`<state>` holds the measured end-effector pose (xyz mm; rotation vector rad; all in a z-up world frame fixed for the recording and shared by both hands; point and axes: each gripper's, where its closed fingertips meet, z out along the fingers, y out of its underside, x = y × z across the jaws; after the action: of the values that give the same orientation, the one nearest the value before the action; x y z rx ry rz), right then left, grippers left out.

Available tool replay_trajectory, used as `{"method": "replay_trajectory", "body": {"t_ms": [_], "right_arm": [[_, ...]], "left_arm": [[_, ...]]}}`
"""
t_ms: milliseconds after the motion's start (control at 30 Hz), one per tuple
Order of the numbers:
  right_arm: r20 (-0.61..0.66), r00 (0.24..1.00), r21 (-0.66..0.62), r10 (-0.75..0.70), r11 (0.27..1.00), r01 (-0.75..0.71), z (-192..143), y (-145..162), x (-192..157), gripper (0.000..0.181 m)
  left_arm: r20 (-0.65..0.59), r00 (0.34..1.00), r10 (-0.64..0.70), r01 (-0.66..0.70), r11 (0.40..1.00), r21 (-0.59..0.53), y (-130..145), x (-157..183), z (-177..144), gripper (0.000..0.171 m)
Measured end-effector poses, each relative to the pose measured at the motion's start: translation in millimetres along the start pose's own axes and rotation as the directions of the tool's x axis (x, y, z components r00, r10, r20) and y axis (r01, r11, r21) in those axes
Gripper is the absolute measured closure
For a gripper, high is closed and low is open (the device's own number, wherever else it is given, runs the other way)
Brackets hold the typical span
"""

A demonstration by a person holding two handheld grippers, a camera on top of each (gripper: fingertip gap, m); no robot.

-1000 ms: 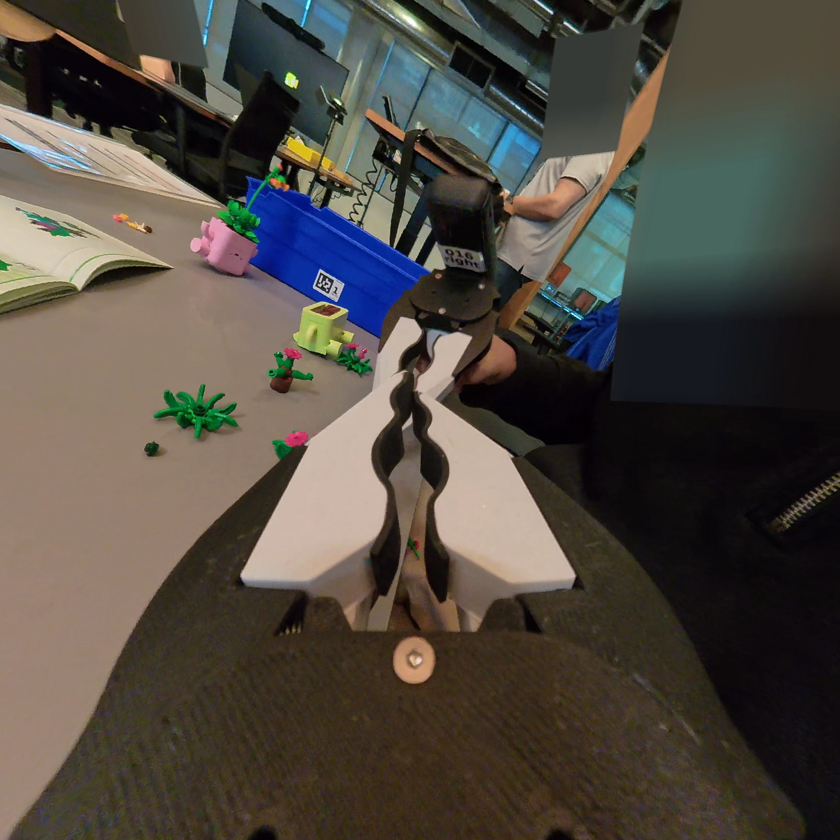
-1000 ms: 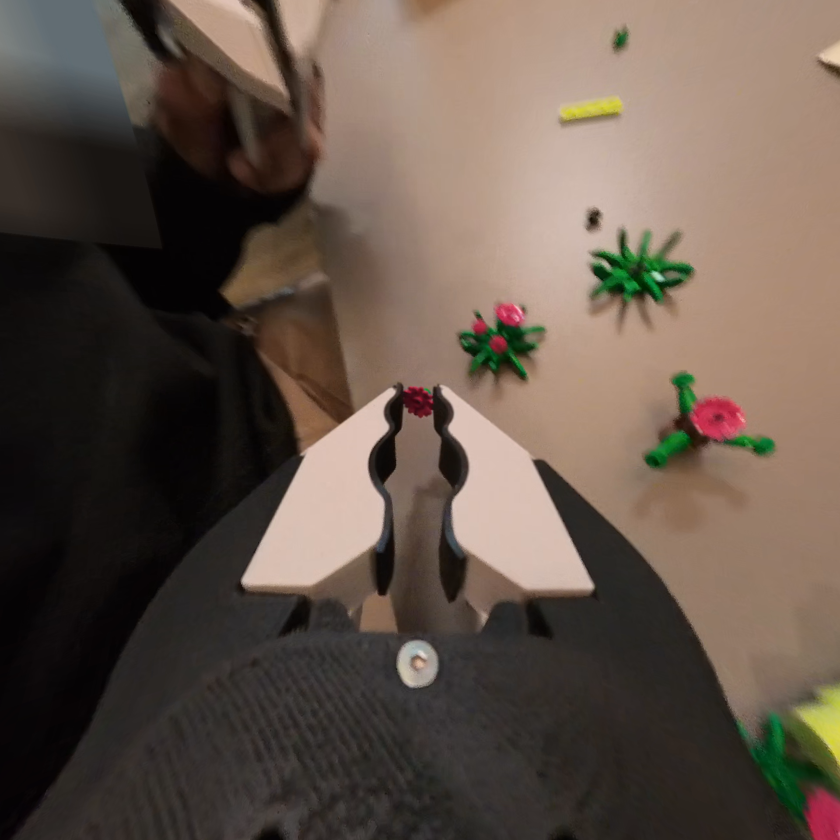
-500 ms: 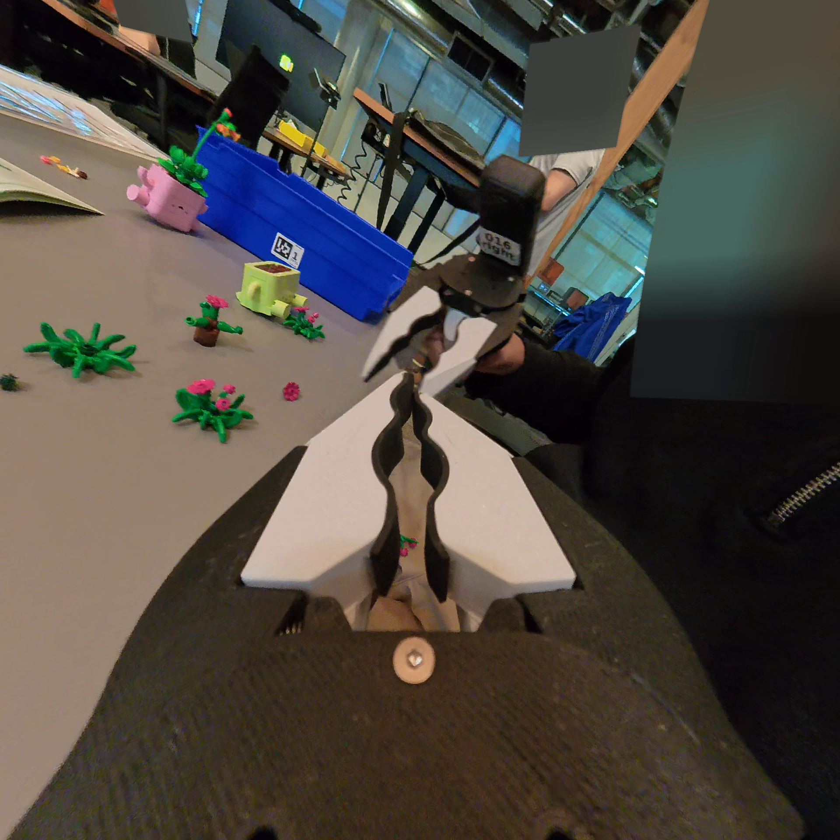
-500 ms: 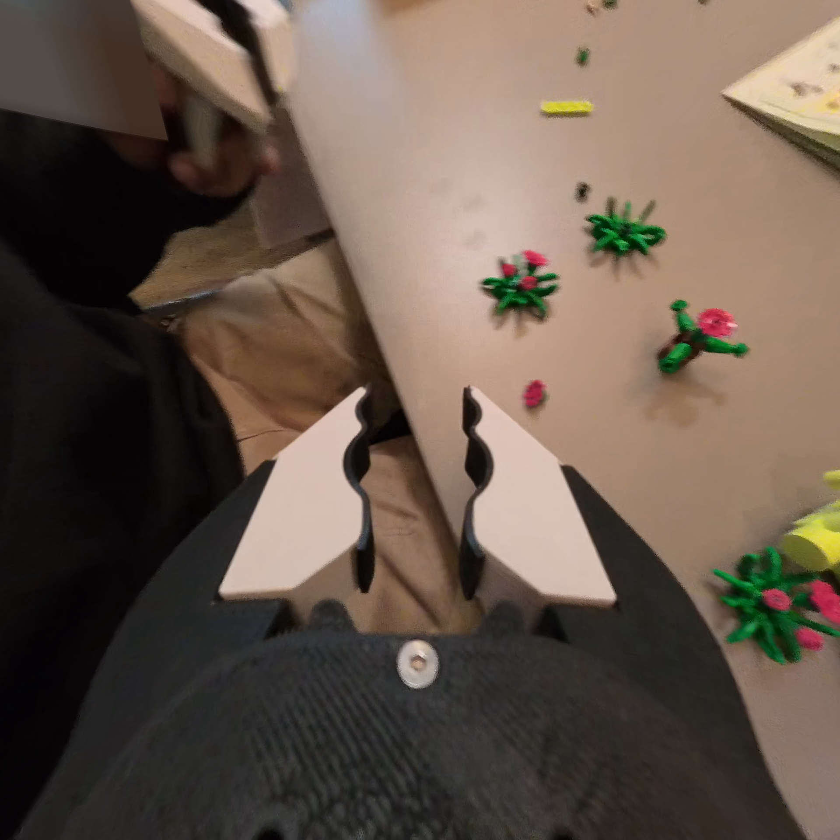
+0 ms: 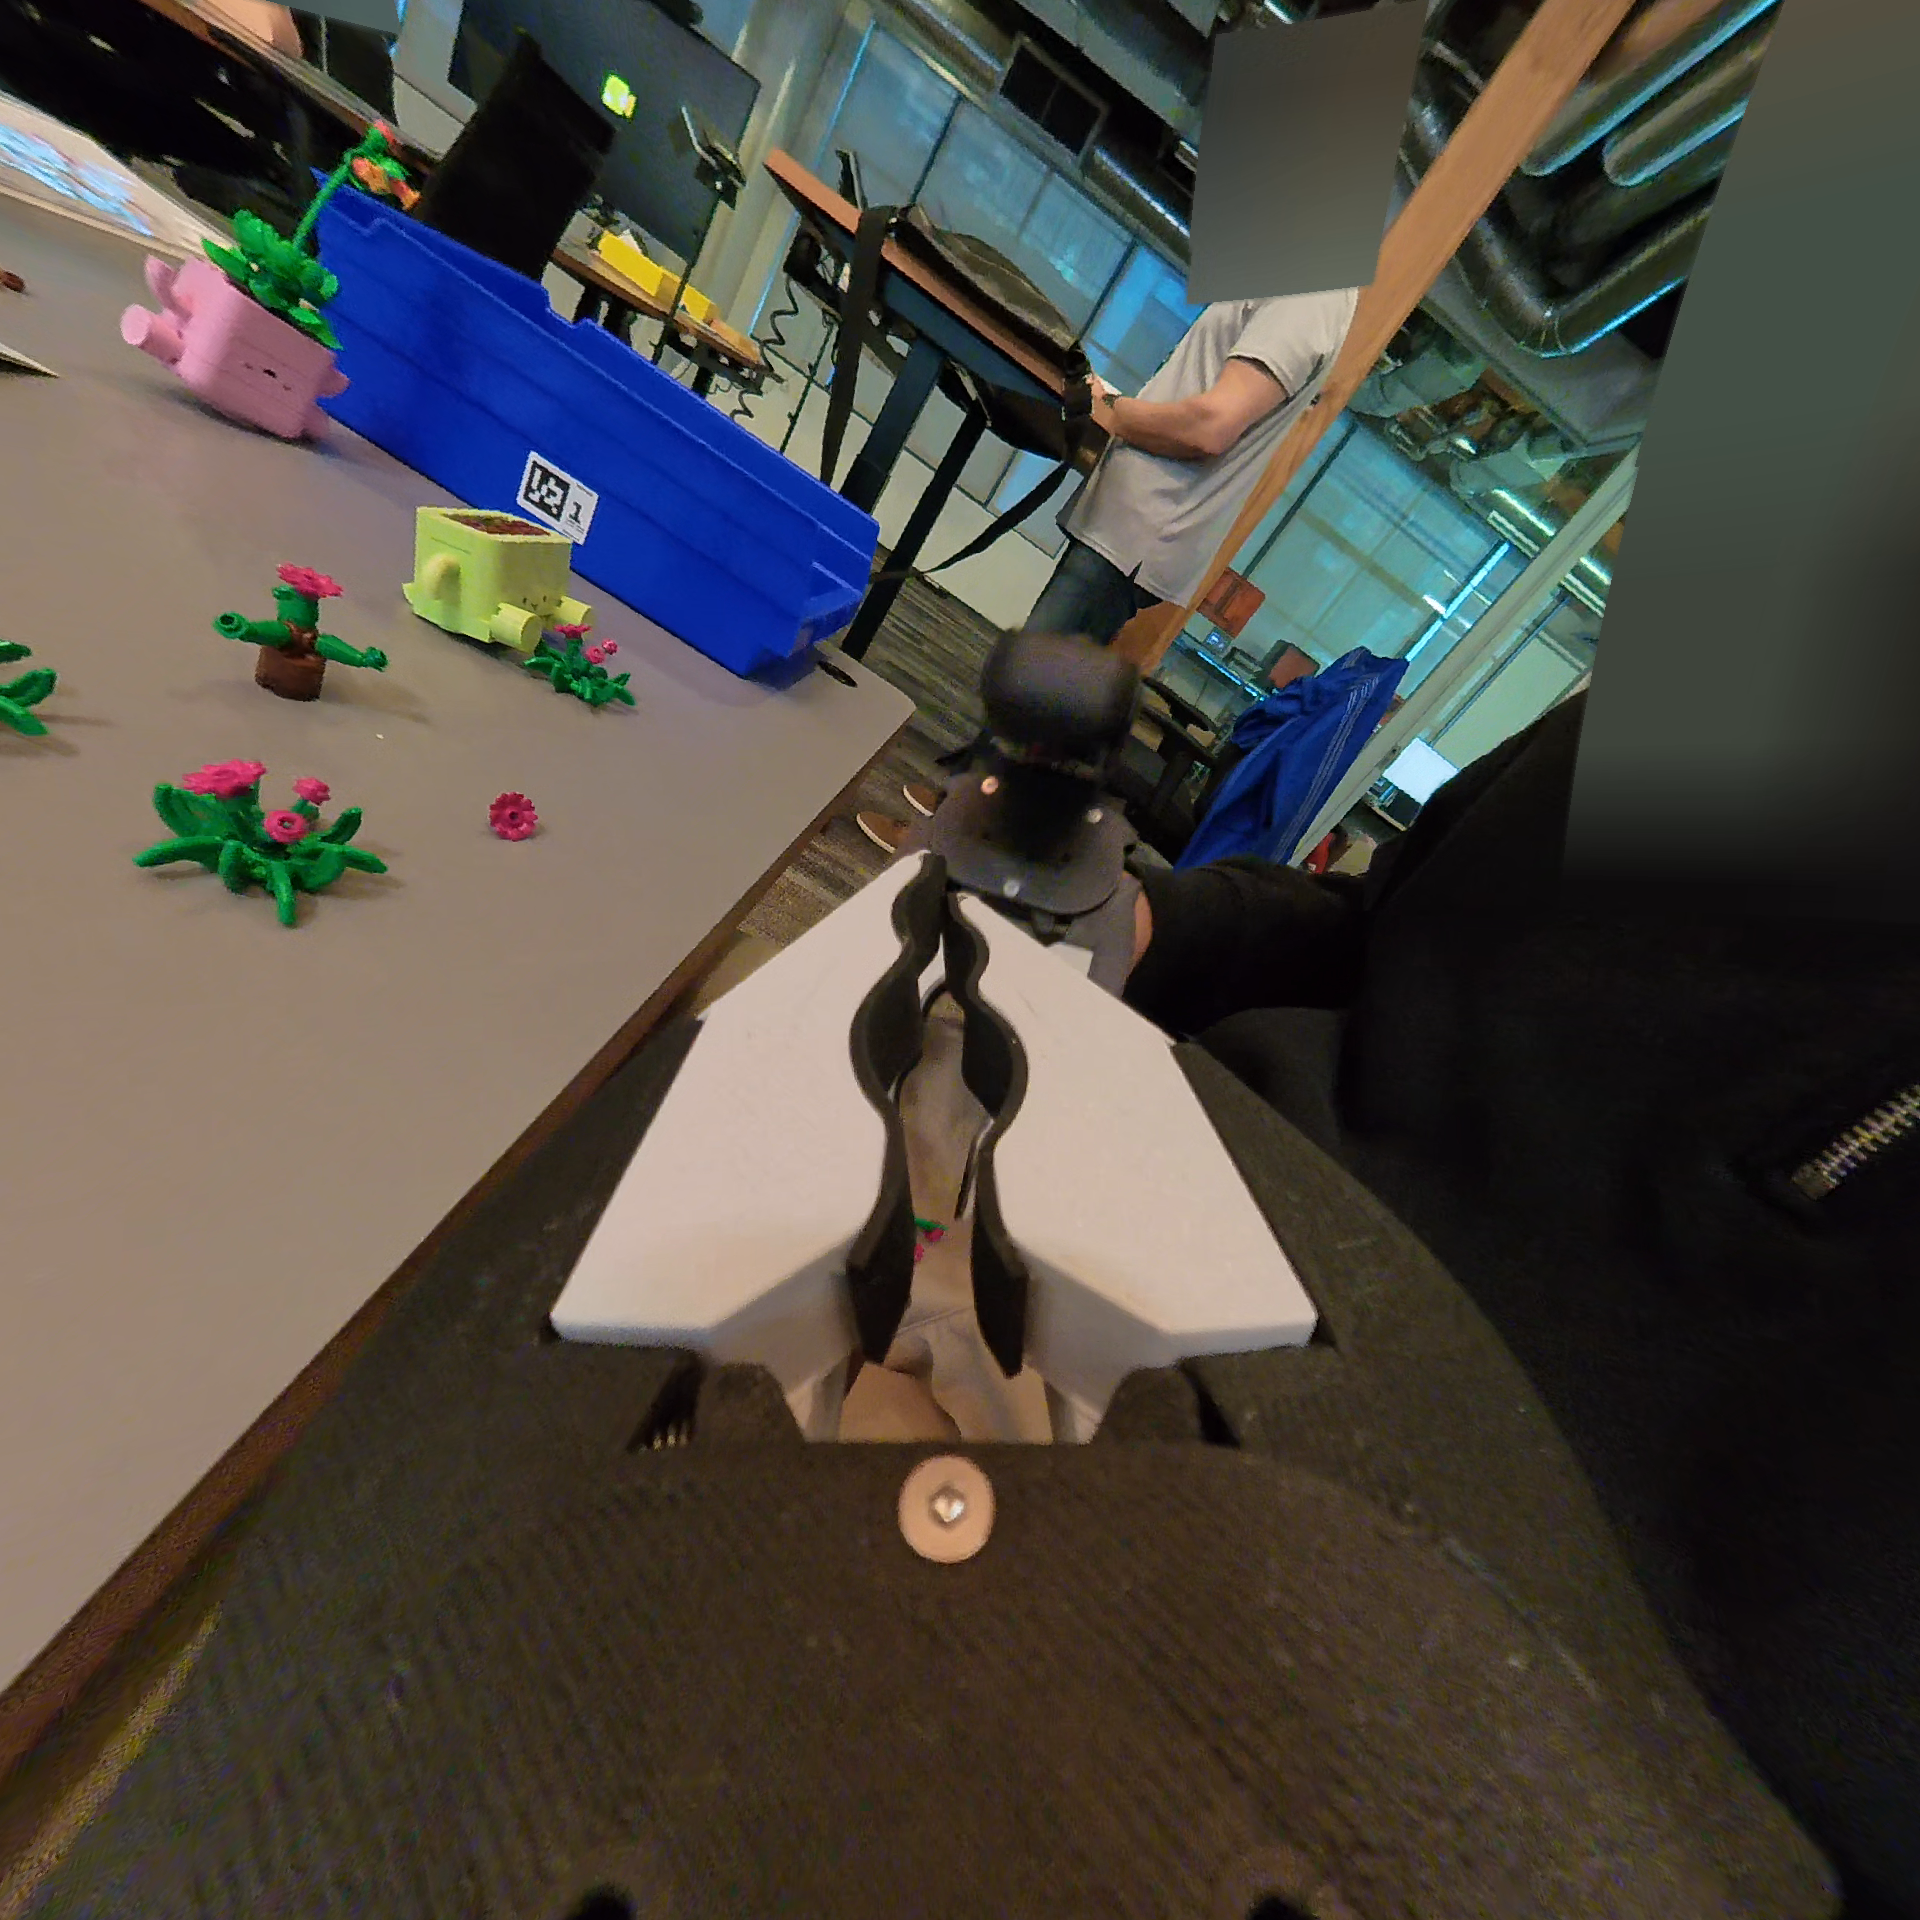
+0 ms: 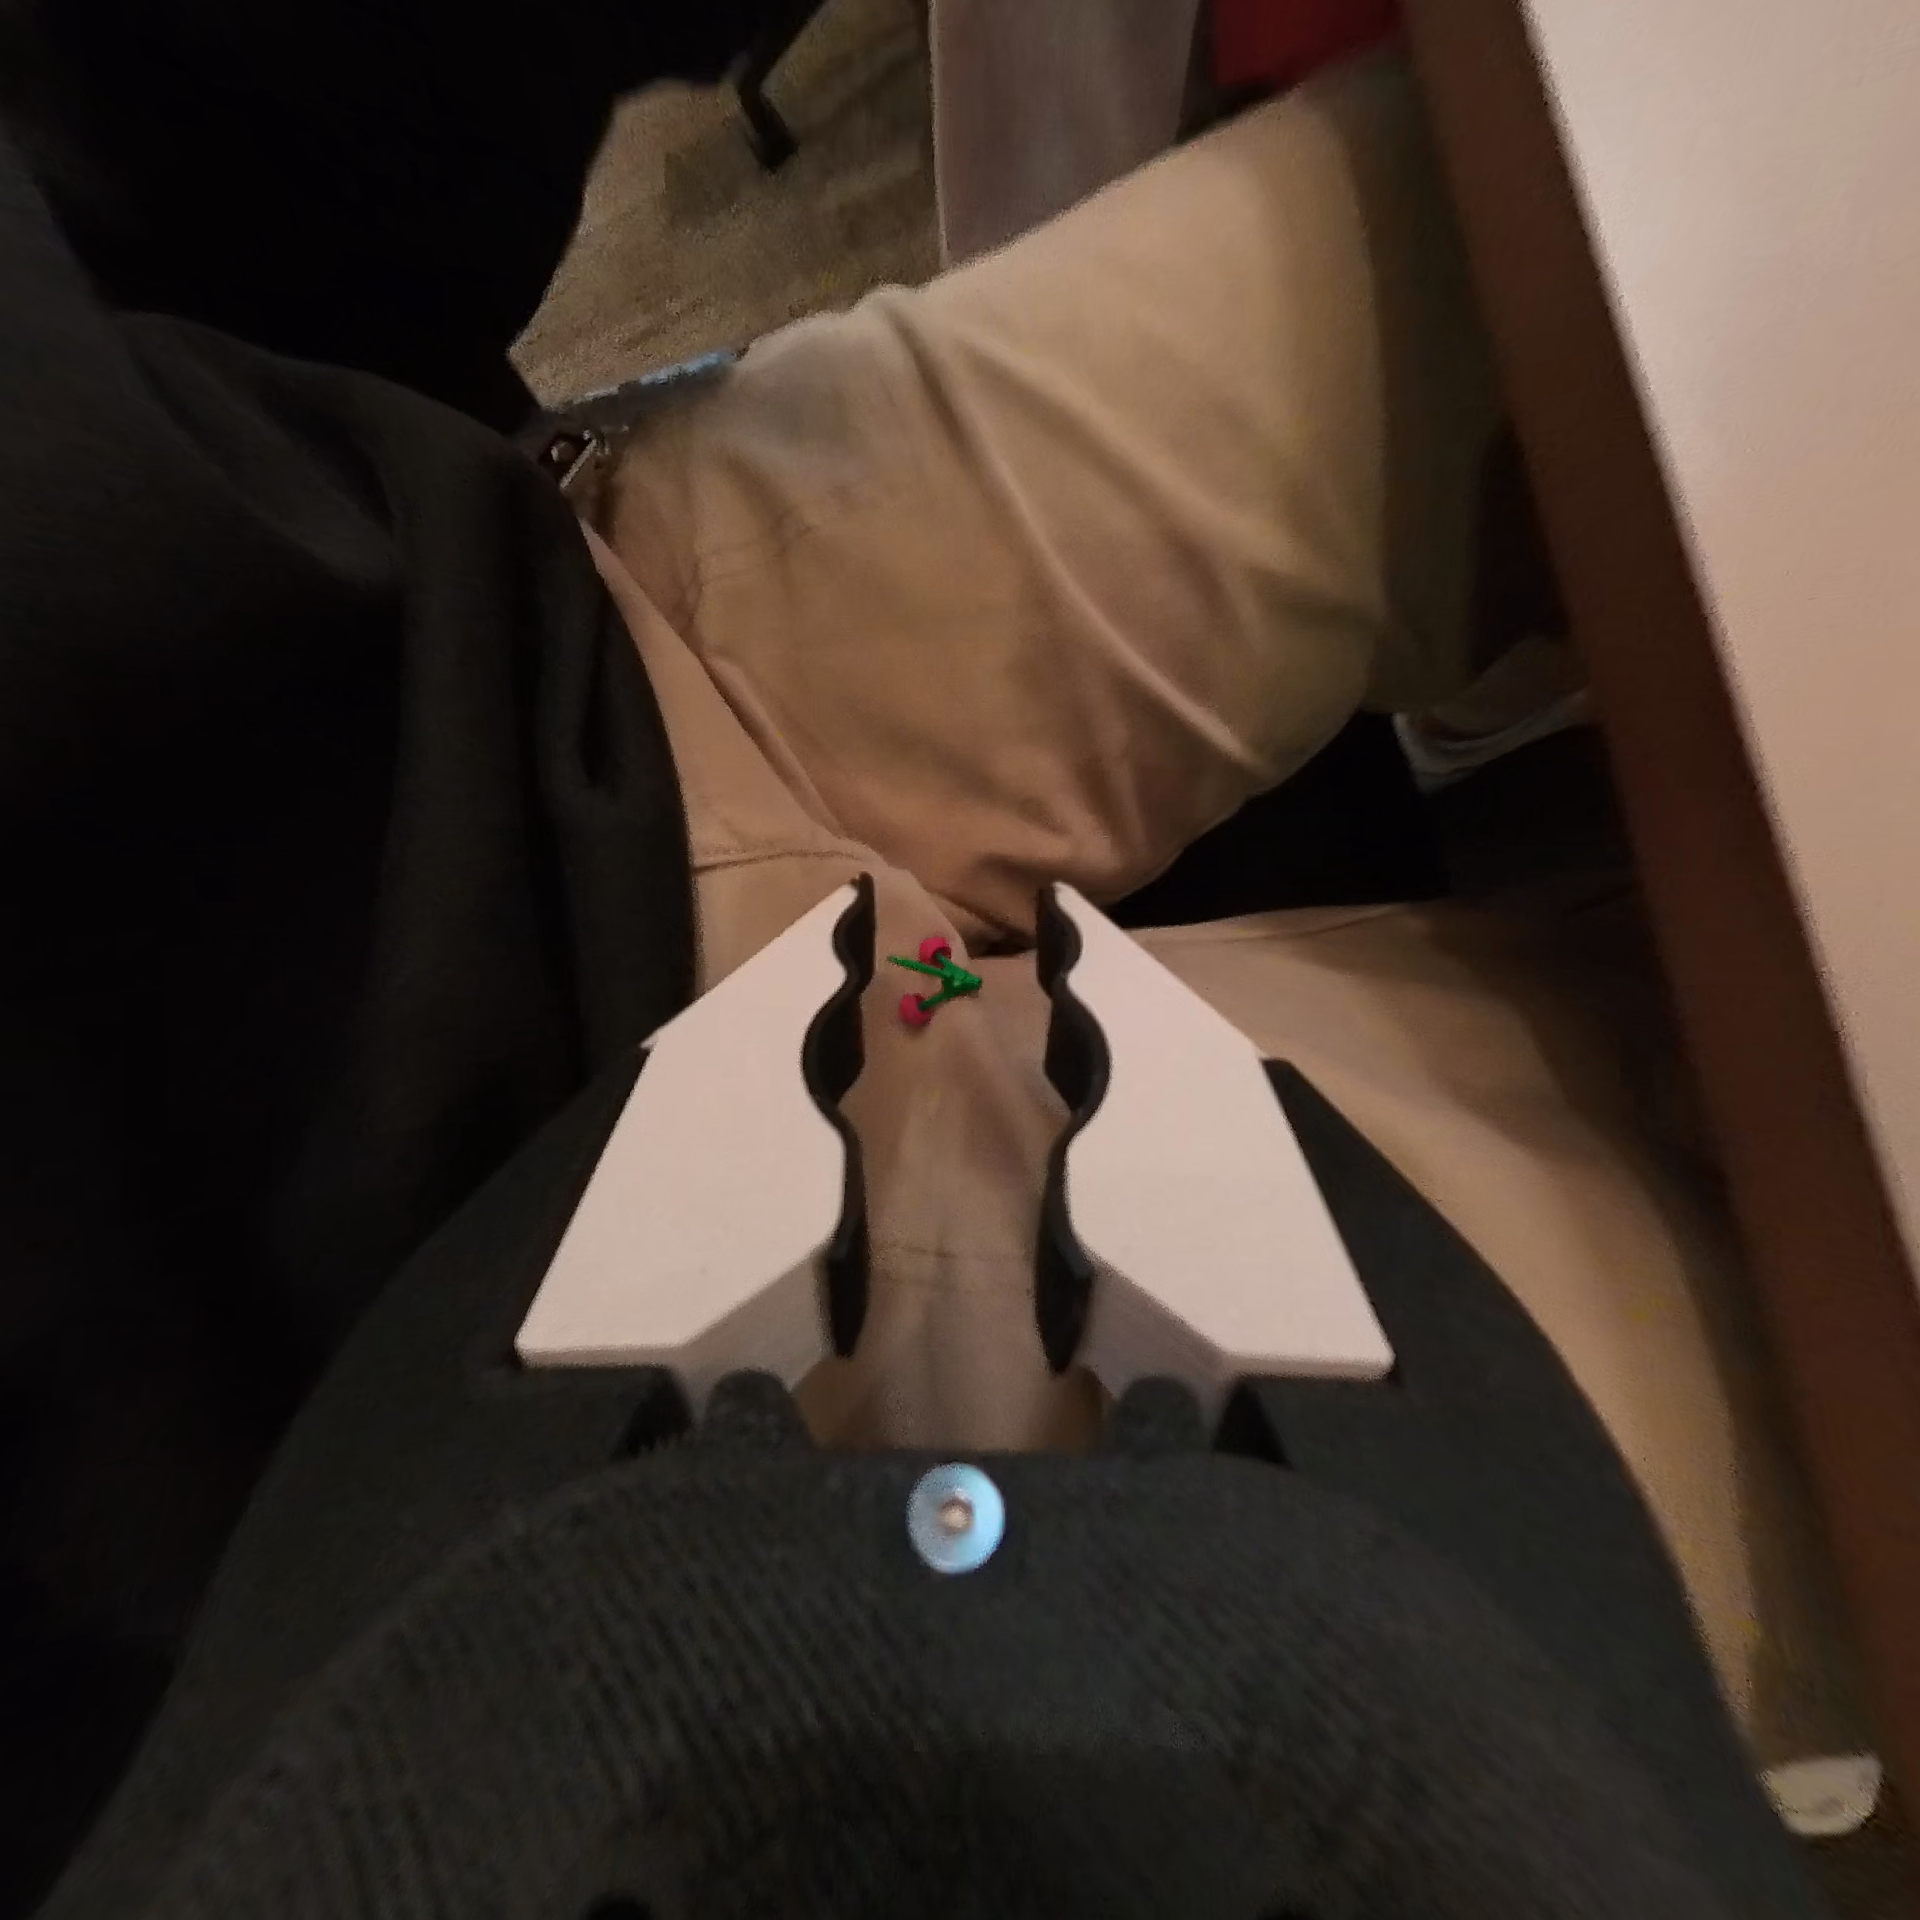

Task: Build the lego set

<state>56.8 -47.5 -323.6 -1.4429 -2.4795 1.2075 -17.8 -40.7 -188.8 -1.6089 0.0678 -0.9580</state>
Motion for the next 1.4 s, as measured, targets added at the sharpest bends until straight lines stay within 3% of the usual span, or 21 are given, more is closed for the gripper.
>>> {"method": "replay_trajectory", "body": {"t_ms": [67, 133, 233, 300, 433, 733, 800, 933, 1067, 1267, 1400], "right_arm": [[-0.06, 0.998, 0.056, -0.015, 0.998, 0.018, -13.4, -13.4, 6.1, 0.152], [-0.215, 0.977, 0.133, -0.01, 0.99, 0.039, -34.7, -31.2, 29.5, 0.152], [-0.485, 0.873, 0.238, 0.048, 0.968, 0.079, -77.4, -54.4, 79.0, 0.16], [-0.579, 0.806, 0.252, 0.12, 0.967, 0.038, -93.9, -55.6, 111.4, 0.16], [-0.554, 0.809, 0.24, 0.197, 0.968, -0.072, -84.9, -53.3, 146.4, 0.163], [-0.603, 0.793, 0.154, 0.087, 0.988, 0.009, -77.3, -59.6, 162.8, 0.176], [-0.686, 0.727, 0.09, 0.004, 0.993, 0.079, -86.2, -61.4, 167.0, 0.176], [-0.803, 0.511, -0.235, -0.306, 0.951, 0.2, -94.7, -55.3, 171.3, 0.176], [-0.765, 0.444, -0.415, -0.468, 0.884, 0.216, -86.5, -47.5, 161.2, 0.175], [-0.741, 0.458, -0.434, -0.491, 0.871, 0.232, -81.4, -43.1, 144.4, 0.167], [-0.754, 0.518, -0.34, -0.405, 0.914, 0.221, -82.7, -43.3, 141.8, 0.167]], "left_arm": [[0.004, 1.0, -0.003, 0.003, 1.0, -0.003, 1.5, -0.5, 0.5, 0.171], [0.006, 1.0, -0.006, 0.006, 1.0, -0.007, 2.5, -1.6, 1.3, 0.171], [0.007, 1.0, -0.017, 0.017, 1.0, -0.017, 5.0, -4.4, 3.1, 0.171], [0.007, 1.0, -0.025, 0.025, 0.999, -0.026, 7.3, -6.5, 4.5, 0.171], [0.015, 0.999, -0.037, 0.037, 0.999, -0.038, 10.1, -11.2, 5.5, 0.171], [0.01, 0.997, -0.072, 0.073, 0.997, -0.025, 9.2, -17.8, 3.6, 0.171], [0.01, 0.997, -0.074, 0.075, 0.997, -0.028, 9.9, -18.1, 3.9, 0.171], [0.014, 0.997, -0.075, 0.075, 0.997, -0.032, 10.6, -18.7, 4.2, 0.171], [0.013, 0.997, -0.076, 0.077, 0.997, -0.031, 10.4, -18.0, 4.0, 0.171], [0.01, 0.997, -0.077, 0.077, 0.997, -0.029, 9.9, -16.6, 3.6, 0.171], [0.008, 0.997, -0.075, 0.075, 0.996, -0.038, 11.5, -15.3, 5.1, 0.171]]}}
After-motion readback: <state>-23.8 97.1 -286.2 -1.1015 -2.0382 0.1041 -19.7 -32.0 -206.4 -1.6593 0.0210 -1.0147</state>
